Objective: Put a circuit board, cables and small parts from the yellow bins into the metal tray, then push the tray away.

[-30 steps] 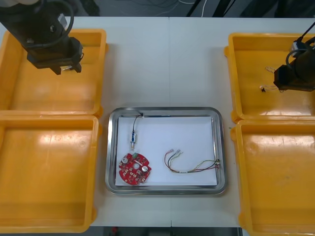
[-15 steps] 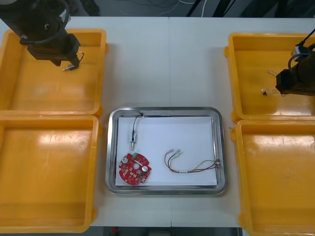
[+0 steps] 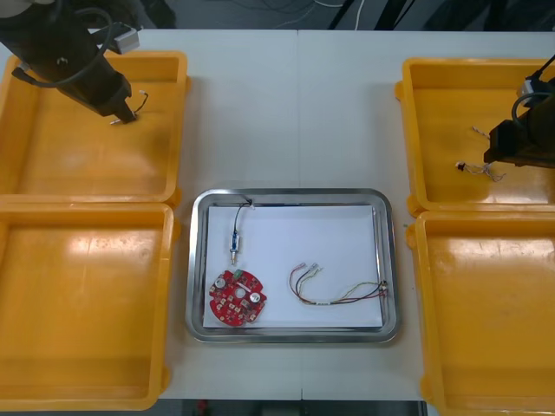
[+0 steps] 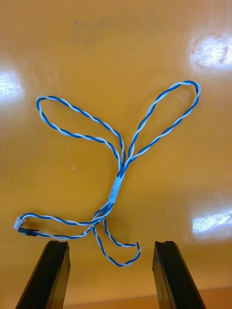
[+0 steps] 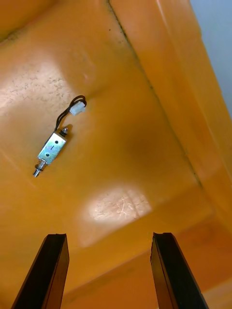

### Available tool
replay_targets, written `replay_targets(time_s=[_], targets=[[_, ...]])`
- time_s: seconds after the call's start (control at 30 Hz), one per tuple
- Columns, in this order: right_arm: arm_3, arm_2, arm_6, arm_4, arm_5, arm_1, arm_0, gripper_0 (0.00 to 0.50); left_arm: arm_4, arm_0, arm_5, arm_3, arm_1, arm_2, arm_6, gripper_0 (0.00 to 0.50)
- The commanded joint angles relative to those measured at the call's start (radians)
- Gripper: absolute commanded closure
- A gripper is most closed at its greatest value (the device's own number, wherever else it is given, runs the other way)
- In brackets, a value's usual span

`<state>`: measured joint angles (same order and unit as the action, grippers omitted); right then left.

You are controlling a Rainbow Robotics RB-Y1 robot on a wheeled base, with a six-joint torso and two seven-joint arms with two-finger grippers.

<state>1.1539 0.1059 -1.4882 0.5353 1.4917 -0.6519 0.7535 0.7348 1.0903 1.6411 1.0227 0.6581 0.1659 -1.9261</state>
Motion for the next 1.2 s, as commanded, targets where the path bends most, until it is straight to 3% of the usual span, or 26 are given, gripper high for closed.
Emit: replay_targets(time_s=[0.03, 0.37, 0.73, 1.2], targets=[[0.038, 0.074, 0.031, 0.009, 0.044, -0.045, 0.009, 0.000, 0.000, 0.066, -0.055, -0.052, 0.043, -0.046, -0.111, 0.000], [0.029, 0.114, 0.062, -0.012, 0.111, -0.060, 0.084, 0.000, -0.023, 0.108, -0.153, -0.211, 0.015, -0.072, -0.324, 0.000], [-0.187, 0.114, 0.097, -0.040, 0.081, -0.060, 0.254, 0.000, -0.071, 0.149, -0.302, -0.360, -0.028, -0.094, -0.528, 0.000], [-0.427, 0.072, 0.086, -0.092, -0.061, -0.060, 0.326, 0.000, -0.138, 0.166, -0.457, -0.484, -0.103, -0.094, -0.564, 0.000]])
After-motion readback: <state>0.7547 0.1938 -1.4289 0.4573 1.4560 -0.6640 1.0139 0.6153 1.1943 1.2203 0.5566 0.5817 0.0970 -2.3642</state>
